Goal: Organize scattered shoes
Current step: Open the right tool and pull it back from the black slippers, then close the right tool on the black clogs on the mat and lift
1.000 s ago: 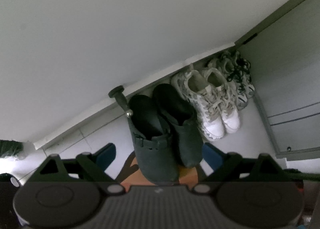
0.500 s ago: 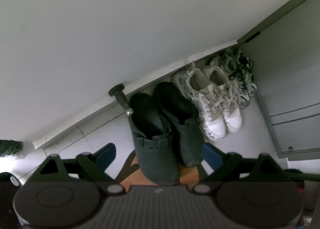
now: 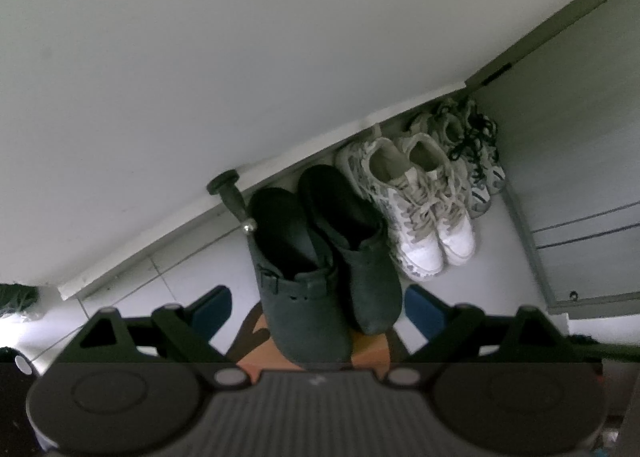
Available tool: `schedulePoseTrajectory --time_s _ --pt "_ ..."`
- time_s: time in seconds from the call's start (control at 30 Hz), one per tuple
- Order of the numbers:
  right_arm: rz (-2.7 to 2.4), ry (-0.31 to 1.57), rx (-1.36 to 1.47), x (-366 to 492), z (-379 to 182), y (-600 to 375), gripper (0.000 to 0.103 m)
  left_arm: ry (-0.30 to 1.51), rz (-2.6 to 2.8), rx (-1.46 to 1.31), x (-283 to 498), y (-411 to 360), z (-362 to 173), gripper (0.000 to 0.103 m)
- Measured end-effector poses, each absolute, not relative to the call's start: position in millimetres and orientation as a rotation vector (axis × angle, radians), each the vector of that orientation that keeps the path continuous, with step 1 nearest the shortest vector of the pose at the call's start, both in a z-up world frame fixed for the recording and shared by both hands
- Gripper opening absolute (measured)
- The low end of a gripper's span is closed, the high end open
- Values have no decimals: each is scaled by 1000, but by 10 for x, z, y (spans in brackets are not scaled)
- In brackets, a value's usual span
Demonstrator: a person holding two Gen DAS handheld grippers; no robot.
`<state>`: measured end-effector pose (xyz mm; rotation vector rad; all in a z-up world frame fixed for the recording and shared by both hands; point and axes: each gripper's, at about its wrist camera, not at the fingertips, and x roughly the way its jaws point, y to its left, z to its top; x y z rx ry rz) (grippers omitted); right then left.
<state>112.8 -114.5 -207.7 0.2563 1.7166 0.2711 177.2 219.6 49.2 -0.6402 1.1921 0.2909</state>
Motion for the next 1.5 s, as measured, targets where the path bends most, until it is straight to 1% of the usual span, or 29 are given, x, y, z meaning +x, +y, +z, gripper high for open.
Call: schedulePoseTrajectory --time_s 0.03,0.13,0.17,0.2,0.27,0.43,0.47,0.5,0.53,0.57,0.6,0.9,1.17,1.3,1.5 --pt "276 1737 193 1124 -2139 -1053 86 1193 291 -641 1769 2203 478 95" --pt "289 1782 177 1081 -2261 -943 86 1192 296 -648 1764 2234 445 95" --pt "291 1785 171 1077 -2268 -941 82 1190 299 -650 1762 2247 442 95" --pt "294 1787 161 1071 -2279 -924 66 1187 302 -652 1764 2259 443 95" --pt "302 1792 130 1051 -2312 -849 55 1183 307 -657 1765 2278 445 95" --pt "304 1833 129 1051 -2426 -793 53 1183 302 -662 1783 2281 440 95" --pt "311 1832 120 1046 -2435 -793 50 1182 301 -662 1783 2277 444 95" --pt "324 1826 108 1042 -2446 -787 43 1180 300 -661 1783 2274 453 95" --pt "329 1823 103 1043 -2442 -787 40 1178 299 -660 1783 2270 463 95" --pt "342 1815 88 1040 -2424 -781 34 1176 298 -659 1782 2267 472 95" --pt "347 1810 74 1026 -2409 -781 33 1175 300 -660 1776 2267 475 95" --pt "408 1710 30 713 -2100 -917 27 1158 330 -661 1643 2319 544 95" --pt "485 1577 -56 669 -1500 -1170 27 1143 383 -626 1345 2426 776 94" --pt "511 1527 -91 696 -1287 -1169 27 1052 371 -618 1160 2421 985 96" --pt "552 1474 -90 791 -1082 -1047 27 1030 340 -614 876 2212 1135 96"
